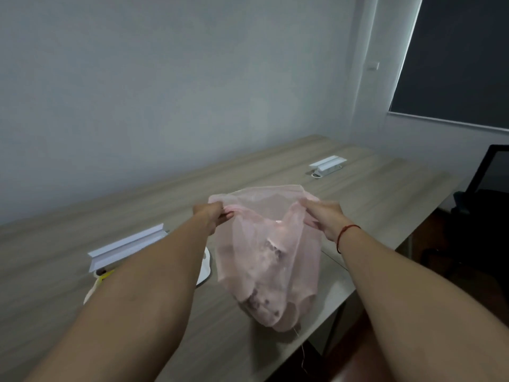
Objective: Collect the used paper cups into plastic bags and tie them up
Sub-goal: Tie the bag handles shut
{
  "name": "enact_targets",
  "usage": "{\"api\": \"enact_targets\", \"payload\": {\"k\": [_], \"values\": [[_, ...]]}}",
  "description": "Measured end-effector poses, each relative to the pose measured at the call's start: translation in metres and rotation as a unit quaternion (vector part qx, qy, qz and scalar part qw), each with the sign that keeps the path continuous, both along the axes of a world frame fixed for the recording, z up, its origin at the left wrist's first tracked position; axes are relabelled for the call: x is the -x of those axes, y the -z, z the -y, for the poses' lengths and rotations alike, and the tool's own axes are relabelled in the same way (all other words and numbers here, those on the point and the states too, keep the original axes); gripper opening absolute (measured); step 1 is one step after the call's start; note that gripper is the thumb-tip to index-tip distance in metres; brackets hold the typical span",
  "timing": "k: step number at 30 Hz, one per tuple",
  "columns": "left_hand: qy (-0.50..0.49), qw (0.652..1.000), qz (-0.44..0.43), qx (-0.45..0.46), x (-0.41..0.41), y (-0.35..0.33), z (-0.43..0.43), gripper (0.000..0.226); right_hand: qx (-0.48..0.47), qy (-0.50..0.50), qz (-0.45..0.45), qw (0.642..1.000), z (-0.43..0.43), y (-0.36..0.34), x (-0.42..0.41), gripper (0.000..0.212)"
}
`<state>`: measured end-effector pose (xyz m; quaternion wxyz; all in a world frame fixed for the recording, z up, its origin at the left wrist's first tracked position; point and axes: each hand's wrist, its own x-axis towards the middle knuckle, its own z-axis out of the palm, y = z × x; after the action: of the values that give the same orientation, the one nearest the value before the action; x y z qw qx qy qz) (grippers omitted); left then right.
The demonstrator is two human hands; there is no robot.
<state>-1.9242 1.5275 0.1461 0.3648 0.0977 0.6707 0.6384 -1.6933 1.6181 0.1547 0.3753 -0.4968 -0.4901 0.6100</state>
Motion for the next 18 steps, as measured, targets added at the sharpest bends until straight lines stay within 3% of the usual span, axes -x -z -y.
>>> {"api": "enact_targets", "payload": {"k": [2,4,7,9,12,15,18], "values": [[0.027,1.0,0.004,-0.001,0.004,0.016,0.005,0.036,-0.035,-0.022,0.063,0.997,0.0,0.018,-0.004,0.021],[0.078,0.995,-0.035,0.06,0.006,0.031,0.013,0.047,-0.082,0.033,0.155,0.984,-0.006,0.037,-0.008,0.015],[0.102,0.975,-0.111,0.162,0.012,0.052,0.027,0.025,-0.092,0.127,0.195,0.968,-0.005,0.049,-0.012,0.031],[0.063,0.984,-0.108,0.131,0.022,0.06,0.033,0.021,-0.046,0.191,0.127,0.972,-0.004,0.052,-0.012,0.04],[0.002,0.984,-0.128,0.123,0.028,0.062,0.033,0.045,0.046,0.262,-0.011,0.964,-0.006,0.054,-0.006,0.051],[-0.045,0.989,-0.098,0.106,0.021,0.06,0.027,0.063,0.113,0.281,-0.128,0.944,-0.007,0.054,0.009,0.052],[-0.054,0.992,-0.045,0.107,0.004,0.06,0.022,0.076,0.13,0.273,-0.185,0.935,-0.003,0.052,0.019,0.06]]}}
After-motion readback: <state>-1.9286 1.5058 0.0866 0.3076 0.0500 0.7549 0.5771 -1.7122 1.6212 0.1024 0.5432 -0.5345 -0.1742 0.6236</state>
